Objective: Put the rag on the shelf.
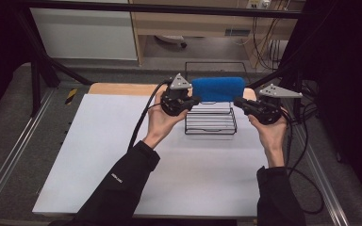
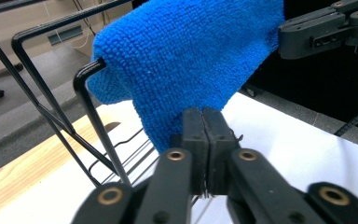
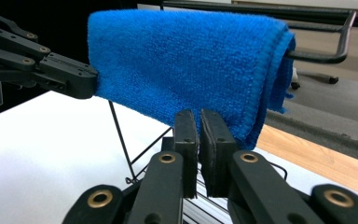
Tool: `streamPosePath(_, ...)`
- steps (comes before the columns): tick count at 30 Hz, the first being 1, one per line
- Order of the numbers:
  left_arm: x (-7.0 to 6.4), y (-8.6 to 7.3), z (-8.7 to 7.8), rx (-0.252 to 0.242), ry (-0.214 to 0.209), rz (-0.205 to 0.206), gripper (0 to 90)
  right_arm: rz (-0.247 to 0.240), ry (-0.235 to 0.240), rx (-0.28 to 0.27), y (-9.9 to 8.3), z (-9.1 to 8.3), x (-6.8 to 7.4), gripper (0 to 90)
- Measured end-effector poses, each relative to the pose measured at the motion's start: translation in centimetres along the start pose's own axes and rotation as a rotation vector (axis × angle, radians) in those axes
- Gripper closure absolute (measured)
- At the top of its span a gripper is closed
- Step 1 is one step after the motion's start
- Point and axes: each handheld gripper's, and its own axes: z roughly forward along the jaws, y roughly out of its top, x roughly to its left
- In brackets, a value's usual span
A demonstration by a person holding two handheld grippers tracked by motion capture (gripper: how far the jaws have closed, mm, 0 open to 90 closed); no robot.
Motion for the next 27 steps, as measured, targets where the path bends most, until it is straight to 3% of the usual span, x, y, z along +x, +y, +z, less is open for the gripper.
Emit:
streamPosePath(5,0.2,-0.4,-1.5,-0.017,0.011,0.000,74.3,-0.003,0.011,-0.019,0.1,-0.8,0.3,81.5)
streamPosePath(9,0.4,-1.0,-2.6,-0.002,0.030,-0.001,66.4,-0.002,0.026,-0.022,0.3,-1.3,0.8,76.2)
streamPosePath(14,0.9,-2.2,-4.1,0.026,0.033,-0.023,56.2,-0.005,0.035,-0.029,0.4,-1.9,1.4,64.4)
streamPosePath(20,1.3,-4.4,-5.9,0.057,0.042,-0.019,43.8,-0.002,0.037,-0.035,0.3,-2.6,2.2,46.0)
streamPosePath(27,2.2,-7.5,-8.2,0.057,0.081,-0.009,31.4,0.011,0.034,-0.002,-0.5,-2.5,3.0,24.6)
